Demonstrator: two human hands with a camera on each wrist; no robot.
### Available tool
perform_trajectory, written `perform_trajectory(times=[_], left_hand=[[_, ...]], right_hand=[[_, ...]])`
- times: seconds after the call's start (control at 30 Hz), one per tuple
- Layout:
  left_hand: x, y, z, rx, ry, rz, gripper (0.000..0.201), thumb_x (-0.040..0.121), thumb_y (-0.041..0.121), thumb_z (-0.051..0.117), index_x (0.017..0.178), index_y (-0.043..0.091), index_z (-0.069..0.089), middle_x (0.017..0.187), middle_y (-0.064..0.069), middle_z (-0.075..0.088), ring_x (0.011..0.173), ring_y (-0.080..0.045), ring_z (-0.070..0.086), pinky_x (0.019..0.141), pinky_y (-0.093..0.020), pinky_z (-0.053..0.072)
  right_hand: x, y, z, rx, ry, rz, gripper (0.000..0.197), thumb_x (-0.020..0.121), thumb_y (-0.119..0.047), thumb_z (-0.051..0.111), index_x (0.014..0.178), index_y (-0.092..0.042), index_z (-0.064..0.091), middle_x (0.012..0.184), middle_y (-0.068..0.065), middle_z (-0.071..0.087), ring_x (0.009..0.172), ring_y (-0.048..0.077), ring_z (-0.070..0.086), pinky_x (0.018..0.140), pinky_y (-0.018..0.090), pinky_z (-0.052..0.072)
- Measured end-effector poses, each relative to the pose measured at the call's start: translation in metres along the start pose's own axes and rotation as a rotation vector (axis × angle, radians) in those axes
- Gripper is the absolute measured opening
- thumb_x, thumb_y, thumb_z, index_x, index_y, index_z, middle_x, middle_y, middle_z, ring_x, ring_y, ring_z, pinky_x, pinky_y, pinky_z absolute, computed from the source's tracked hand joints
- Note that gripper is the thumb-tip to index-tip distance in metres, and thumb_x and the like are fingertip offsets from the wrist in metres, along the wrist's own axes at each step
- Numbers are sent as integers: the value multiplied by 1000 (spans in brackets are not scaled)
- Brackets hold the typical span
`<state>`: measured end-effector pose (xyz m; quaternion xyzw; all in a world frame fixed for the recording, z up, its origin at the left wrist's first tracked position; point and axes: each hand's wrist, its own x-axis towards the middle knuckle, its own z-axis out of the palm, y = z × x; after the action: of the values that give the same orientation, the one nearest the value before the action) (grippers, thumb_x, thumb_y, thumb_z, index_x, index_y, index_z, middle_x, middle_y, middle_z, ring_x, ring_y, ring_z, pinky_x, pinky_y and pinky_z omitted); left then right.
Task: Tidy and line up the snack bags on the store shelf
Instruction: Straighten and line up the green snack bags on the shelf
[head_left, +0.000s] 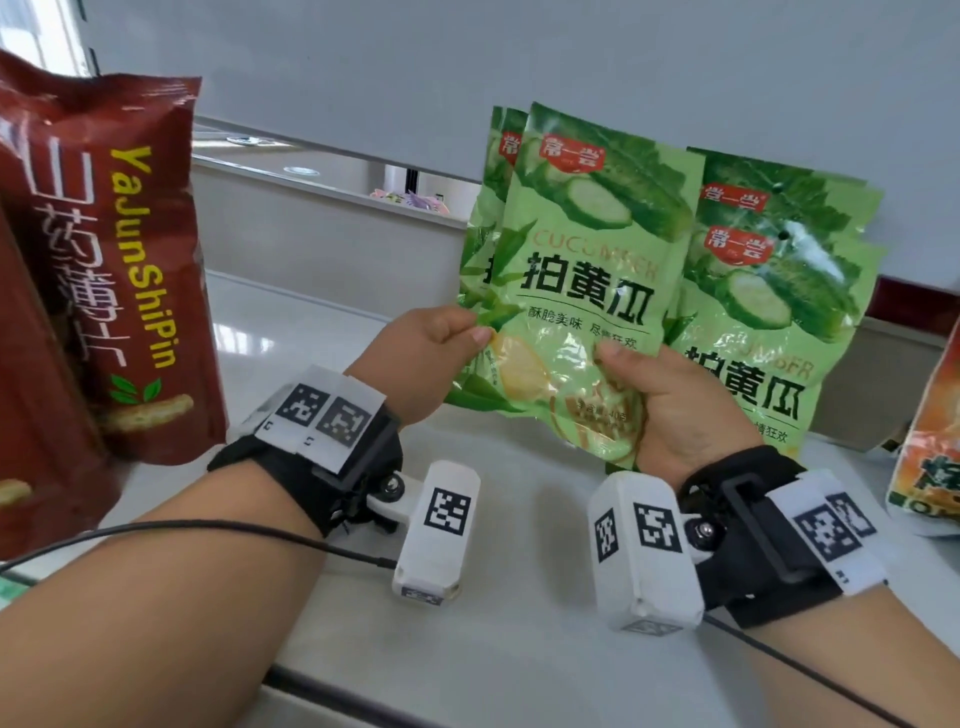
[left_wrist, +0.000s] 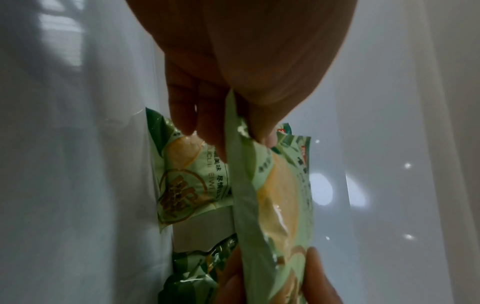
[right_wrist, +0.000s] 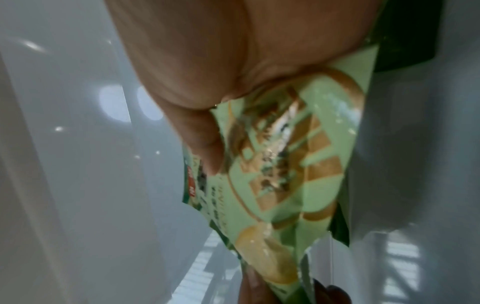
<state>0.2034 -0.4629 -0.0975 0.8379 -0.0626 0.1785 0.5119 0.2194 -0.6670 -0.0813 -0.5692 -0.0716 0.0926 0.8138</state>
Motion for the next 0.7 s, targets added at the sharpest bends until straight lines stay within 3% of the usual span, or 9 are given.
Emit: perform_trajectory(times=[0.07, 0.13, 0.2, 0.3, 0.4, 0.47, 0.57, 0.63, 0.7], left_hand=[[0, 2, 3, -98, -27, -23, 18, 96, 20, 52, 87, 10, 65, 68, -1, 56, 64, -17, 50, 67, -30, 44], [-1, 6, 5, -337, -34, -80, 18, 95, 13, 51, 108, 15, 64, 82, 1, 64, 71, -12, 58, 64, -24, 50], [-1, 9, 7, -528, -30, -79, 20, 95, 9, 50, 107, 19, 63, 83, 5, 69, 69, -6, 64, 60, -20, 53], [-3, 9, 10, -570, -9, -50, 20, 93, 5, 52, 96, 19, 66, 80, 5, 72, 70, -8, 67, 61, -21, 56], [-2, 7, 10, -615, -33, -79, 20, 92, 3, 53, 93, 16, 67, 84, -5, 69, 74, -18, 63, 62, -24, 56], [-1, 8, 11, -692, -52, -92, 19, 91, 5, 52, 96, 15, 68, 86, -5, 71, 75, -20, 65, 63, -28, 56], [0, 11, 13, -802, -15, -64, 20, 80, 21, 61, 99, 16, 66, 88, -3, 73, 79, -20, 69, 69, -35, 58], [1, 11, 14, -808, 0, -55, 27, 71, 28, 64, 95, 17, 67, 88, -4, 74, 80, -22, 69, 77, -43, 57], [1, 12, 14, -823, -9, -57, 27, 69, 28, 65, 93, 15, 68, 88, -6, 74, 80, -24, 68, 77, -44, 56]], right_hand=[[0, 0, -3, -13, 12, -30, 54, 57, -9, 70, 106, -2, 50, 79, 10, 74, 73, 26, 72, 59, 39, 59], [0, 2, -4, -29, 1, -35, 54, 55, -6, 70, 104, -3, 47, 72, 9, 74, 68, 25, 72, 54, 35, 57], [1, 5, -4, -50, -14, -15, 67, 53, -8, 71, 114, -7, 43, 74, 10, 74, 72, 26, 72, 56, 35, 57], [1, 8, -1, -74, -64, -56, 40, 59, -15, 69, 98, -10, 63, 83, 4, 75, 81, 23, 71, 62, 33, 58], [1, 6, 0, -58, -38, -129, 28, 62, -16, 67, 90, -16, 65, 84, 1, 74, 82, 19, 71, 67, 36, 58], [0, 5, 0, -54, -42, -141, 29, 62, -14, 66, 91, -14, 65, 83, 2, 74, 81, 19, 71, 66, 36, 58], [-3, 6, 3, -88, -61, -156, 31, 63, -17, 67, 94, -13, 66, 89, 4, 75, 84, 20, 71, 69, 37, 57], [-4, 2, 8, -81, -29, -198, 40, 63, -25, 70, 101, -14, 66, 100, 6, 73, 95, 21, 69, 79, 41, 55], [-4, -5, 12, -41, 28, -230, 52, 68, -33, 70, 113, -9, 62, 113, 12, 69, 106, 27, 65, 90, 47, 51]])
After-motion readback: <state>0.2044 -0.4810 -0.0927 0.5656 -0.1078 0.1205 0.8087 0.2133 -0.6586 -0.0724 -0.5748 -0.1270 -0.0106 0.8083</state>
